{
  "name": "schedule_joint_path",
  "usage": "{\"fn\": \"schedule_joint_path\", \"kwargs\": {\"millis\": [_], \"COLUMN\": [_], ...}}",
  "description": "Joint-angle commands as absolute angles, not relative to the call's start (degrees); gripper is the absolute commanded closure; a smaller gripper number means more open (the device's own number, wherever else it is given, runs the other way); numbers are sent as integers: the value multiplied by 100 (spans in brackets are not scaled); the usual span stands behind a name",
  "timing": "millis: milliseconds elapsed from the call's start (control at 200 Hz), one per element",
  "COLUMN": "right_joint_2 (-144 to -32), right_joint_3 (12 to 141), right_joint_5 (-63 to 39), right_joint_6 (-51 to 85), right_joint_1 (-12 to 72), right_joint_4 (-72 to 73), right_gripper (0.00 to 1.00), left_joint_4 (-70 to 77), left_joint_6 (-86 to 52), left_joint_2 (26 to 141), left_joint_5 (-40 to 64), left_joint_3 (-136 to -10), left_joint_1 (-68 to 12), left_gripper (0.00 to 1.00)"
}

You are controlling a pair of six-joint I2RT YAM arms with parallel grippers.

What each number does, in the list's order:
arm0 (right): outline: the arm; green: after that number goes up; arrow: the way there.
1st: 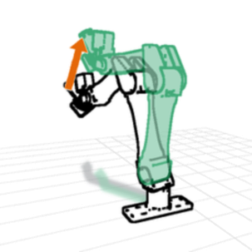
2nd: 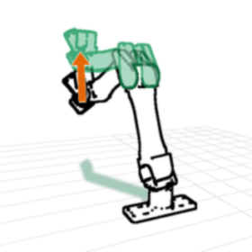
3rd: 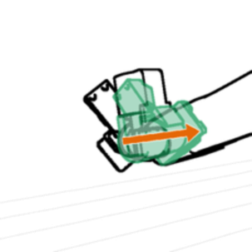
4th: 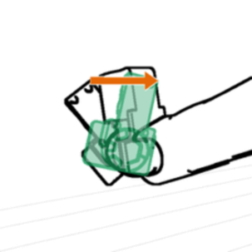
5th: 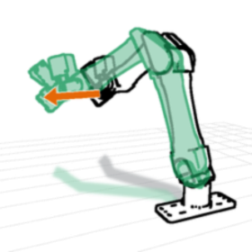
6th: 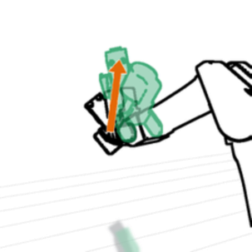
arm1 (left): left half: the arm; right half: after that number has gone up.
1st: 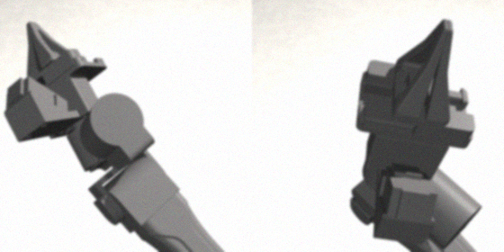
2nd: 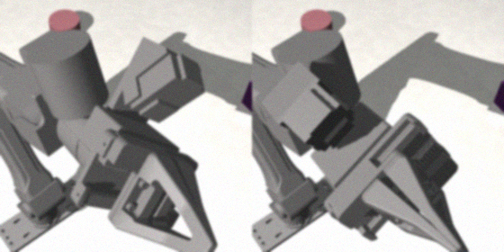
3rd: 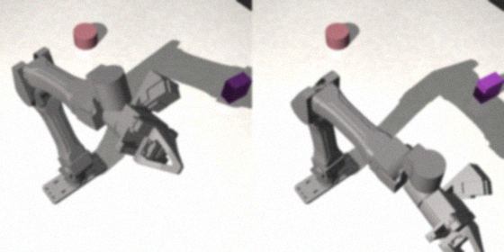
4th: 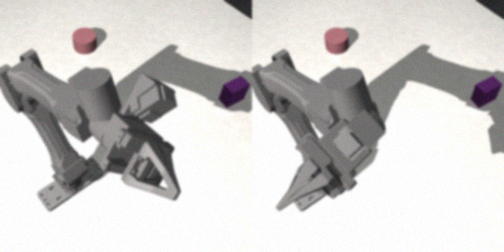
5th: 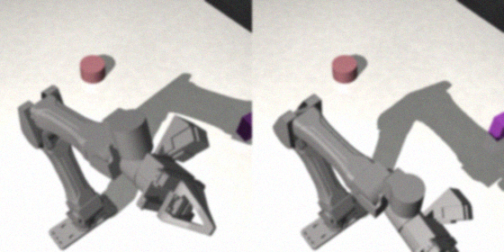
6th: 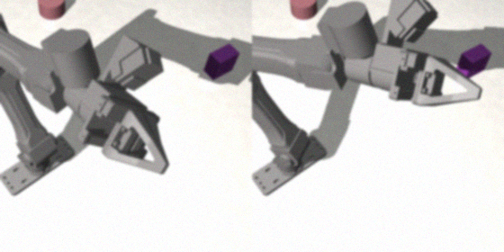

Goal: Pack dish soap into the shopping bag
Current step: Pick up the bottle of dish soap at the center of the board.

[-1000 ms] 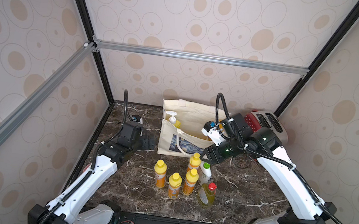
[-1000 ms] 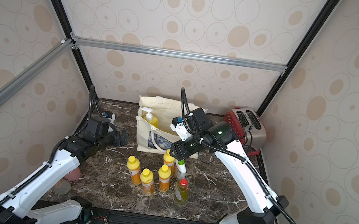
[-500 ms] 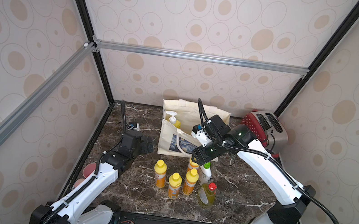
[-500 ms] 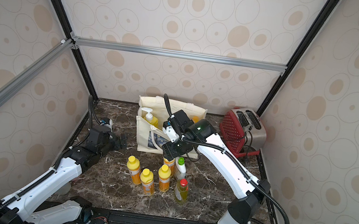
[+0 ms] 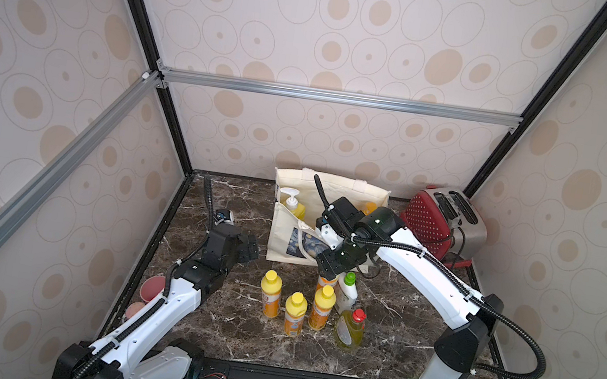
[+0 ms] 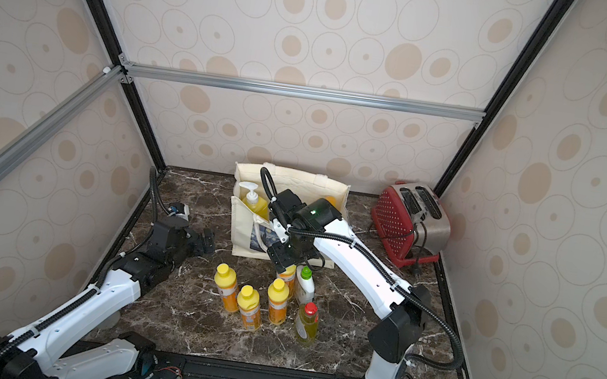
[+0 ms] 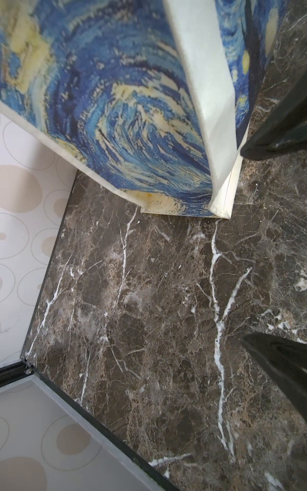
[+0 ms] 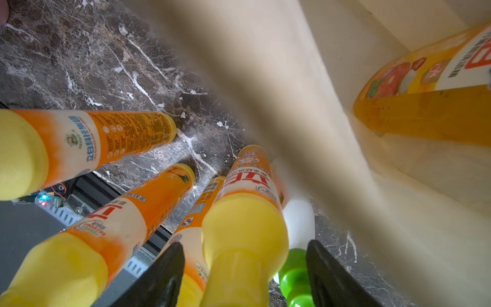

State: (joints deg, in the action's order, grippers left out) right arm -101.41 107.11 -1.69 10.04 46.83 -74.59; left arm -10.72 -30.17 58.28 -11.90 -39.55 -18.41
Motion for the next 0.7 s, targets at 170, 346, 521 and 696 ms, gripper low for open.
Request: {"fn": "schedule_joint_path", "kwargs": {"millis": [170,346,521,696], "right_joint_2": [-10449,-10549,-10570,-10547], "right_joint_3": [10791,10770,10790,11013], "right_joint_5": [-106,-65,-29,34], "right_joint_6": [1191,1212,1204,1174], "right_joint_1": [4770,4811,4815,4812], "right_joint_4": [-7684,-7668,-7663,-7741], "right_gripper": [29,33,50,64], "left_joint_4": [-918,-922,-906,-913], "left_joint_6": [-3094,-3093,-3094,-3099], "left_joint_2": [5796,5783,5817,5805], "left_joint_5": [-1290,-1292,-1301,-1319], "left_joint_3": [-3938,-3931,-3946,-3946], "left_joint_1": [-1837,-1832,-1831,-1837], "left_gripper": [1,1,1,1]}}
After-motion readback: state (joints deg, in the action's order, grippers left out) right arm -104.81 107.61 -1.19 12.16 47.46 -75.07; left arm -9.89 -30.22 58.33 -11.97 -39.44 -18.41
